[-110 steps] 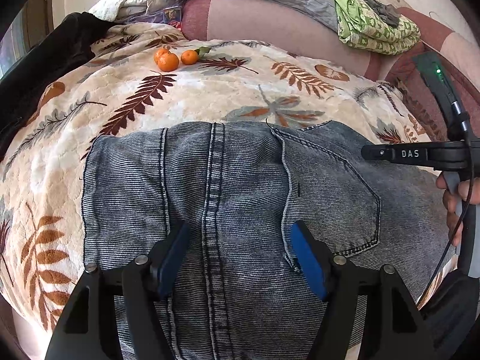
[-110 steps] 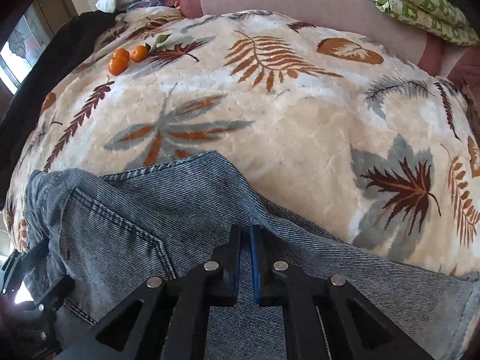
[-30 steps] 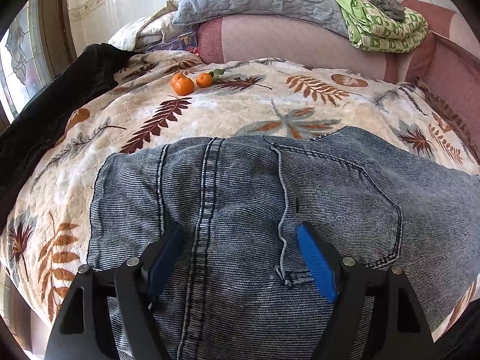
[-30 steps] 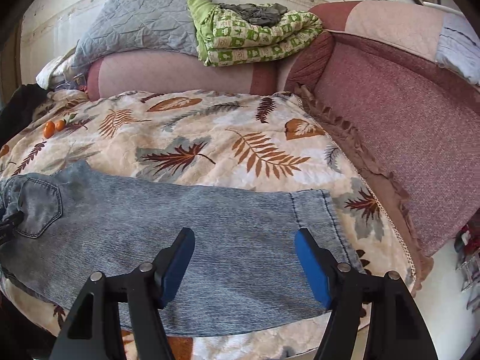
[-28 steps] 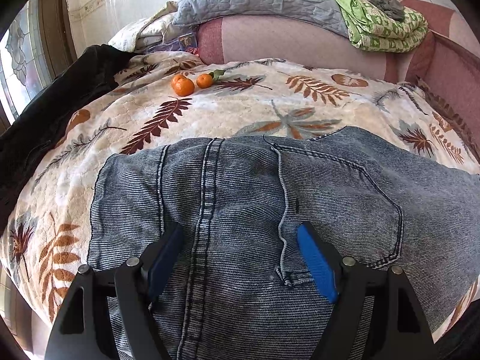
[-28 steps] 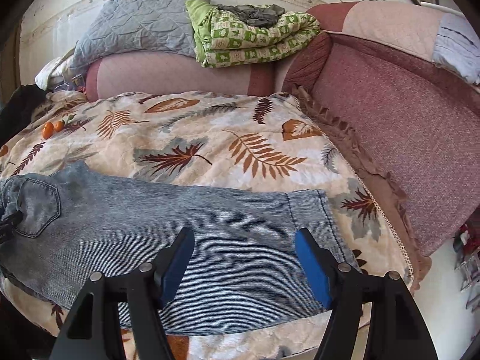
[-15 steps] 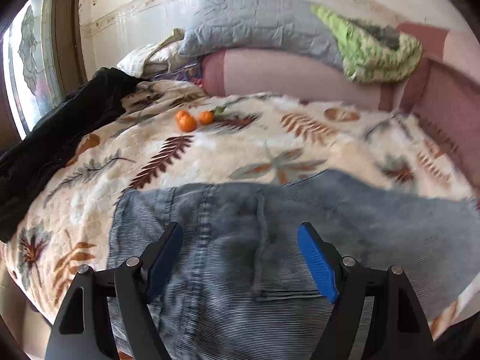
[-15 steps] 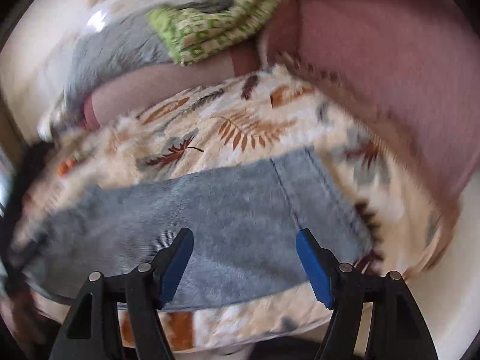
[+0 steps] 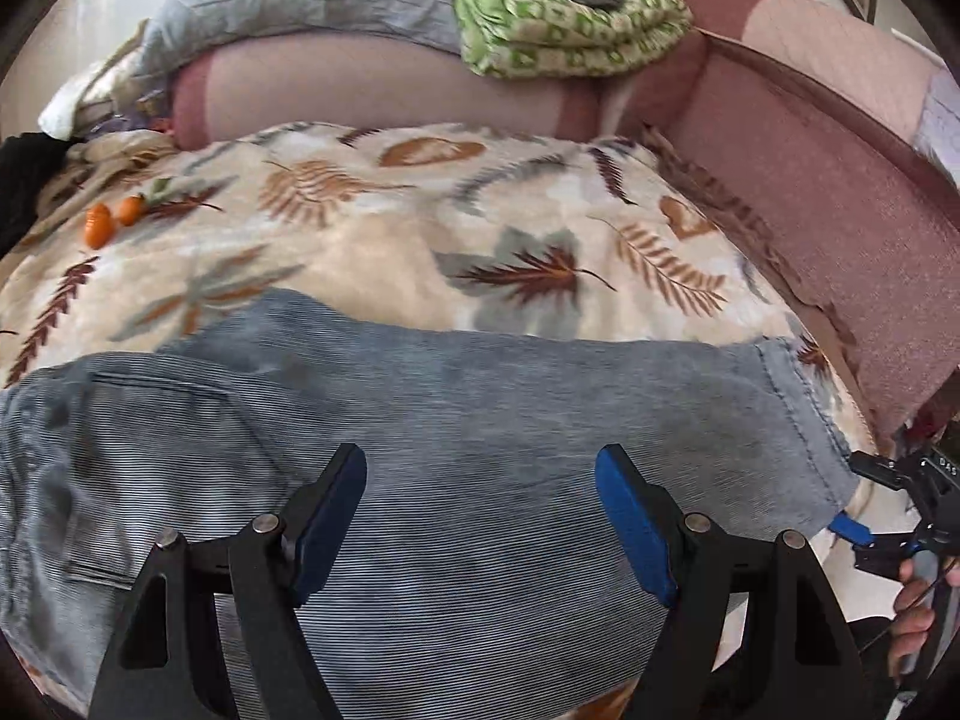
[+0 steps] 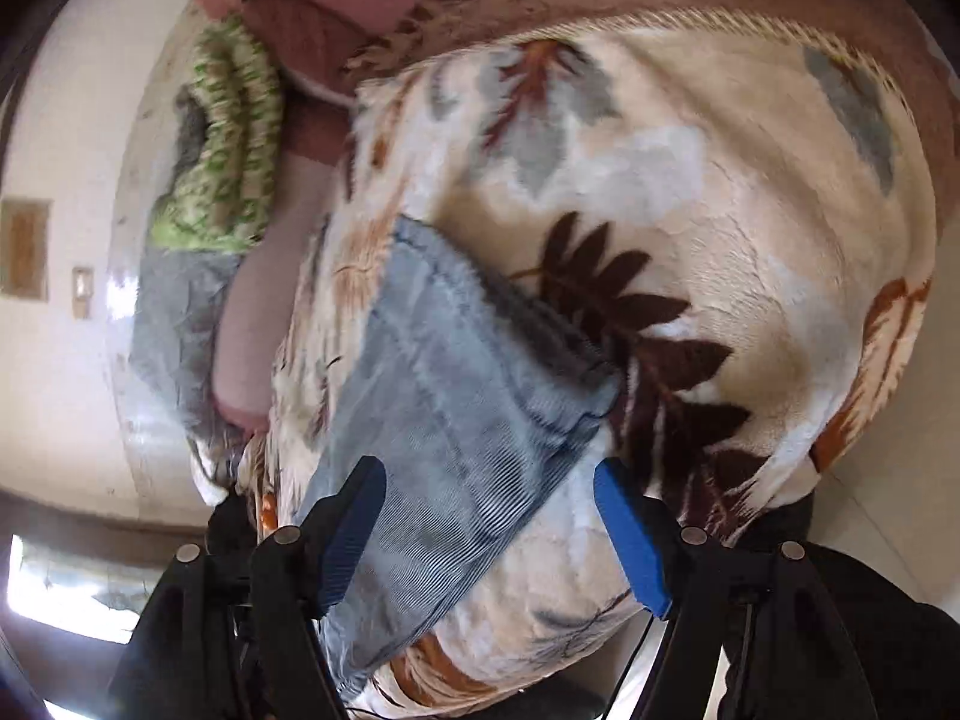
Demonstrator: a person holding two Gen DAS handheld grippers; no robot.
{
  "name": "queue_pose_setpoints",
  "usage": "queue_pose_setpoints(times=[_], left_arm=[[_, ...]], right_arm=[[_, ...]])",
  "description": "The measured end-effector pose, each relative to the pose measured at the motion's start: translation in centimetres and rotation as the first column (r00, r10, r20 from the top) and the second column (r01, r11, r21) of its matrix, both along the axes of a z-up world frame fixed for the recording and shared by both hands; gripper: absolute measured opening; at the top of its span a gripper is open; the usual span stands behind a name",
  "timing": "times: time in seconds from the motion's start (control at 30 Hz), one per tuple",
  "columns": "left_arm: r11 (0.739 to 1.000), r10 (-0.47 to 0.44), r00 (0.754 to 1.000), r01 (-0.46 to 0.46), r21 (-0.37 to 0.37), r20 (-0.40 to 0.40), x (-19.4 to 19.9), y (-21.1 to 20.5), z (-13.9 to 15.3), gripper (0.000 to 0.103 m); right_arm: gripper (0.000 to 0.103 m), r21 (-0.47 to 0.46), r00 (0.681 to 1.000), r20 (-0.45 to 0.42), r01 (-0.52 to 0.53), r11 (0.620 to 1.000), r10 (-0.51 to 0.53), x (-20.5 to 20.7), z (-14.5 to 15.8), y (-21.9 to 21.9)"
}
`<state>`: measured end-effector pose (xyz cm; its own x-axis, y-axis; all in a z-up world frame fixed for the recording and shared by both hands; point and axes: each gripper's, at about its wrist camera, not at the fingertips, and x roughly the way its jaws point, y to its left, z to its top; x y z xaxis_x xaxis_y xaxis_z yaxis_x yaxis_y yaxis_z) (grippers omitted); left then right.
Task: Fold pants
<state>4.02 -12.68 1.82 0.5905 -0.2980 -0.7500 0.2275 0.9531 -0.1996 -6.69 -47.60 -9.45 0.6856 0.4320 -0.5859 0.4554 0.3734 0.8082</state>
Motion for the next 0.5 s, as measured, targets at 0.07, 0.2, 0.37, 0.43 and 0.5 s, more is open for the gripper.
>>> queue_pose_setpoints(times=[0.07,0.2,0.37,0.43,0.5], left_arm=[[1.000,-0.020,1.000,0.020,-0.004,-0.008,0.0,-1.5,-0.1,0.079],[0.999,-0.040,0.999,0.041,0.035,-0.033,0.7,-4.1,-1.2,0.079],[0.979,-0.052,0.993,0.071,0.191,-0.106,1.6,-6.9,-4.7,0.081],[0.971,-0.058,0.995,0.076,0.228,-0.084,1.2,-7.4,-4.6,0.082],[0.976,-0.045,0.996,0.061,0.207,-0.082,0.8,-7.0,-3.8,0.082]], right_arm=[[0.073,-0.015,1.000,0.002,0.021,1.000,-0.021,-0.2,0.3,-0.2],[0.073,-0.049,0.999,-0.010,0.040,0.998,-0.041,0.7,0.4,-1.2],[0.041,-0.108,0.997,-0.066,0.029,0.994,-0.036,1.4,0.0,-2.1],[0.031,-0.117,0.998,-0.067,0.012,0.993,-0.020,1.3,-0.1,-2.3],[0.029,-0.156,0.998,-0.069,-0.010,0.988,-0.001,1.6,0.2,-2.2]])
